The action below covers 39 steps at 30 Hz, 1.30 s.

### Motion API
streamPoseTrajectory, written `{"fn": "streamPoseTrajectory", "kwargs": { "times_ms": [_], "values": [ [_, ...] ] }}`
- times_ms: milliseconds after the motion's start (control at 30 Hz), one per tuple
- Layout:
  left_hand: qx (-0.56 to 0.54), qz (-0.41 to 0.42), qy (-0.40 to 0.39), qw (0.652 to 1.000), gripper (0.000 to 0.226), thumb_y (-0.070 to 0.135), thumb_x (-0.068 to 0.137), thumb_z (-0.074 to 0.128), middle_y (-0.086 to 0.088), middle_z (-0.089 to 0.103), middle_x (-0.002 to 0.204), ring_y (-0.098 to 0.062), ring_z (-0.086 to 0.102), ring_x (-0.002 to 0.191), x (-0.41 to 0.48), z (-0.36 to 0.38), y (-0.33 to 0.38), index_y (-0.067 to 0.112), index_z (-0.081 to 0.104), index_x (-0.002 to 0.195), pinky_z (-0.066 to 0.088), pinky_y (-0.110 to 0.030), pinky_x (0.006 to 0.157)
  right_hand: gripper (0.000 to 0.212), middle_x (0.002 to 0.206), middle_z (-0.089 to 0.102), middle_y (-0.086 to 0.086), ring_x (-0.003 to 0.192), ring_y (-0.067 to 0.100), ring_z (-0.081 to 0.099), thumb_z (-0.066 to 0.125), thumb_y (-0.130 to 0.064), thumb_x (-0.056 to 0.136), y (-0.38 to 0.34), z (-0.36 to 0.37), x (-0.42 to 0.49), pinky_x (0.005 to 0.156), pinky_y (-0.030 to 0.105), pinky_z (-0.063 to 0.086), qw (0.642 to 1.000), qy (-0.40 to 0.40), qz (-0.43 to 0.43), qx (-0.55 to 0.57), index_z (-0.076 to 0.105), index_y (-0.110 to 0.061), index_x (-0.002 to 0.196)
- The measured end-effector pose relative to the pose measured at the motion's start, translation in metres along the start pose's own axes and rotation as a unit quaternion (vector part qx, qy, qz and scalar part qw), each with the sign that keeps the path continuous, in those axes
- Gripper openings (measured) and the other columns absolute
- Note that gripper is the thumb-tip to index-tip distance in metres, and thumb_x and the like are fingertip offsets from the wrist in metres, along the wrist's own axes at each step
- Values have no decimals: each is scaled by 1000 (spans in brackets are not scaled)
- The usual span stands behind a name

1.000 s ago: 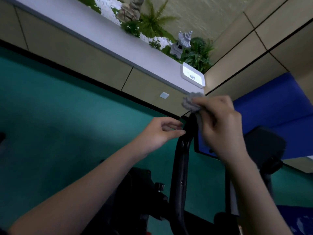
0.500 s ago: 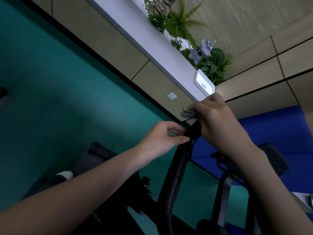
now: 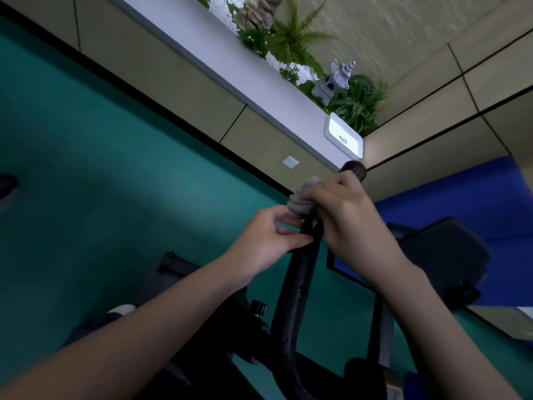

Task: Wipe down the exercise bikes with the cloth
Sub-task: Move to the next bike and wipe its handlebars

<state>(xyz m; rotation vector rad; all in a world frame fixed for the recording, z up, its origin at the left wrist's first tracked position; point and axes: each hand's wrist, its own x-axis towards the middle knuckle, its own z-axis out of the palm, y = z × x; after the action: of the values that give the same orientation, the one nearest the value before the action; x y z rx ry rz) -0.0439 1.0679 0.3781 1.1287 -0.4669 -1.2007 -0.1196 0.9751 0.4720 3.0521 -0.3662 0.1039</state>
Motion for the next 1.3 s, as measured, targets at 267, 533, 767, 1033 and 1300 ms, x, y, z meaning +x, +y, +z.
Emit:
{"fn": "streamPoseTrajectory", "kwargs": {
  "times_ms": [267, 533, 767, 1033, 1300],
  "values": [
    [15, -23, -20, 999, 32, -5, 79, 69, -1, 62, 98, -2, 60, 73, -16, -3, -2, 10, 60, 106, 52, -15, 70, 34, 92, 66, 4, 89, 24, 47, 53, 11, 73, -21, 26, -29, 78, 26, 42, 985, 124, 88, 78, 66, -4, 102],
    [39, -18, -25, 999, 42, -11, 77, 67, -12, 63, 112, -13, 61, 87, -25, -7, -4, 2, 59, 117, 54, -15, 71, 34, 95, 64, -8, 96, 19, 54, 54, 12, 80, -40, 36, -45, 85, 12, 41, 934, 230, 205, 180, 69, -8, 103],
    [152, 41, 12, 987, 25, 1, 86, 62, -7, 65, 103, -14, 61, 84, -12, -9, 2, 12, 61, 109, 55, -30, 77, 32, 88, 54, -33, 92, 12, 60, 56, 8, 83, -49, 30, -75, 79, 2, 37, 870, 308, 303, 237, 70, -13, 103],
    [546, 433, -25, 716, 44, 25, 92, 52, -4, 48, 137, -17, 44, 125, 22, -16, 35, 10, 49, 134, 31, -23, 109, 32, 83, 55, -19, 77, 1, 56, 57, 6, 85, -64, 52, -91, 72, -4, 34, 836, 290, 382, 265, 69, -10, 111],
    [682, 546, -191, 448, 43, 31, 99, 43, -3, 36, 151, -22, 28, 141, 65, -26, 65, 14, 47, 137, 22, -40, 113, 31, 97, 57, -3, 84, -10, 52, 53, -5, 94, -63, 52, -54, 73, -7, 30, 736, 330, 516, 288, 64, -18, 120]
  ]
}}
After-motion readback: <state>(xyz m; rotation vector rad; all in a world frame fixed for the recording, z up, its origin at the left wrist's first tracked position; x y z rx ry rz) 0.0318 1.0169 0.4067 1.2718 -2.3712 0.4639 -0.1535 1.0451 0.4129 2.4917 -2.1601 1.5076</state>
